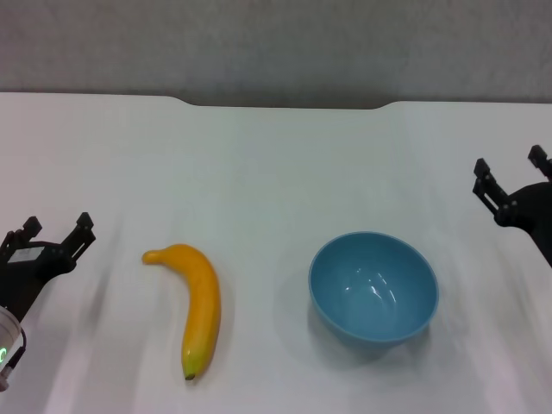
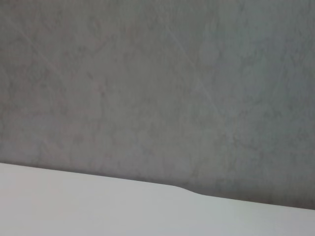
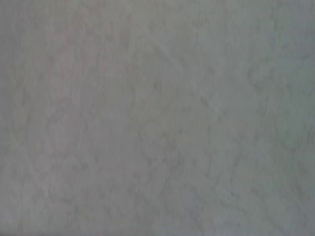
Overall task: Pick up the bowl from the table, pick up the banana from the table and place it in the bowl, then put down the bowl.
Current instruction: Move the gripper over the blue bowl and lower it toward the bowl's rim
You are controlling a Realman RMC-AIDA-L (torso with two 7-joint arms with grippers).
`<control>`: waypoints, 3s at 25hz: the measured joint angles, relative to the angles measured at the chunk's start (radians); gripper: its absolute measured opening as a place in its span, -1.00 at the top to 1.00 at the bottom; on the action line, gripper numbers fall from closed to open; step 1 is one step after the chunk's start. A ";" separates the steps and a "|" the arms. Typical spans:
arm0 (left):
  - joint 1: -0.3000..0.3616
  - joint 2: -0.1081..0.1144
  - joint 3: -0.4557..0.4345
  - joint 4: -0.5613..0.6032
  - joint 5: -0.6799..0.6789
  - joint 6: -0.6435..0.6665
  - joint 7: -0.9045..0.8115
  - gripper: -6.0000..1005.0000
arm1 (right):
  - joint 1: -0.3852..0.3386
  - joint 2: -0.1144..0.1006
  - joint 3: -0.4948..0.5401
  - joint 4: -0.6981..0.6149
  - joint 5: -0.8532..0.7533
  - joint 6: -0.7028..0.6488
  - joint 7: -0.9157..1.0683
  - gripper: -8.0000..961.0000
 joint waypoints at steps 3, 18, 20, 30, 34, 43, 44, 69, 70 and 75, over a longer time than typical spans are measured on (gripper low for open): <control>-0.002 -0.001 0.003 -0.001 0.002 0.001 -0.001 -0.77 | 0.000 0.000 0.003 0.002 0.000 0.027 0.005 -0.71; -0.001 0.007 0.057 -0.012 0.011 0.005 -0.026 -0.77 | 0.016 -0.007 -0.024 0.030 -0.011 0.094 0.059 -0.71; 0.005 0.016 0.082 -0.030 0.014 0.022 -0.061 -0.77 | 0.013 -0.012 -0.027 0.054 -0.012 0.111 0.057 -0.71; 0.088 0.105 0.044 -0.319 0.253 0.205 -0.320 -0.77 | -0.010 -0.180 0.047 0.413 -0.048 0.436 0.019 -0.71; 0.147 0.113 -0.021 -0.508 0.421 0.370 -0.407 -0.77 | -0.067 -0.232 0.204 0.611 -0.049 0.672 -0.112 -0.71; 0.276 0.111 -0.060 -0.917 0.866 0.736 -0.728 -0.77 | -0.225 -0.068 0.879 0.963 -0.086 1.505 -0.570 -0.71; 0.283 0.111 -0.057 -0.941 0.892 0.759 -0.750 -0.77 | -0.217 -0.042 0.951 0.976 -0.114 1.611 -0.580 -0.71; 0.198 0.020 -0.086 -1.171 0.399 1.490 -0.005 -0.76 | 0.099 -0.011 1.031 0.806 -0.508 2.074 -0.278 -0.65; 0.197 0.019 -0.087 -1.167 0.395 1.491 0.001 -0.76 | 0.114 -0.011 1.031 0.781 -0.507 2.082 -0.278 -0.64; 0.191 0.018 -0.088 -1.150 0.390 1.492 0.004 -0.76 | 0.144 -0.011 1.036 0.726 -0.504 2.103 -0.277 -0.59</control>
